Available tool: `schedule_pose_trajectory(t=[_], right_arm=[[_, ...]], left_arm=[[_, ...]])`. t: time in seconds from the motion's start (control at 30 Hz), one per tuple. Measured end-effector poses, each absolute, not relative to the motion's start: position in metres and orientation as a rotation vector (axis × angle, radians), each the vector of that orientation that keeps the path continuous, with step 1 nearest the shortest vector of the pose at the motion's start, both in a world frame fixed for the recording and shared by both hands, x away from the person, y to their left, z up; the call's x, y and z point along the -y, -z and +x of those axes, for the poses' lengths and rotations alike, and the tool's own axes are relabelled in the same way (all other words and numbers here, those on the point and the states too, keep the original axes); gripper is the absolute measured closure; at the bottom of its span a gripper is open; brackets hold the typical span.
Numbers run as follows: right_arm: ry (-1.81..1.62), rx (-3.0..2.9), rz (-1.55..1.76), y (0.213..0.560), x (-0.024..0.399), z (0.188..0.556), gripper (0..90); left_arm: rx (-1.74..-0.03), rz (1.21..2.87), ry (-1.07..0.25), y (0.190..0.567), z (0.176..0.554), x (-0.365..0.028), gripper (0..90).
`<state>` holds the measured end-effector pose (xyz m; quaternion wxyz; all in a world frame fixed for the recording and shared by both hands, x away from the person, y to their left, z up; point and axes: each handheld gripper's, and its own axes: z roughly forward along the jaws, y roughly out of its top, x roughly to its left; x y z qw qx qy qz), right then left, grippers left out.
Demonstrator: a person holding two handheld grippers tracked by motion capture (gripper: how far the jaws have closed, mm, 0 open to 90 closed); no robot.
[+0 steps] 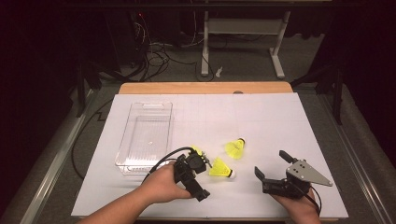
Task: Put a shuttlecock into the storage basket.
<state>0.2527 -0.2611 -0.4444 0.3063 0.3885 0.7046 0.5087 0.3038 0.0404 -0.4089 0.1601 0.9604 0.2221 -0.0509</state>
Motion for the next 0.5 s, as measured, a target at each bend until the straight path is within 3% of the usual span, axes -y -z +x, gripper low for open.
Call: schedule_pose_trajectory(t=[0.27, 0.5], right_arm=[[-1.346, -1.863, 1.024, 0.444, 0.261, 0.253, 0.0], [-1.348, -1.865, 1.020, 0.443, 0.261, 0.252, 0.0]], left_arm=[[-0.623, 2.729, 0.154, 0.408, 0.309, -0.032, 12.3], [-0.616, 2.719, 0.159, 0.413, 0.316, -0.029, 24.6]])
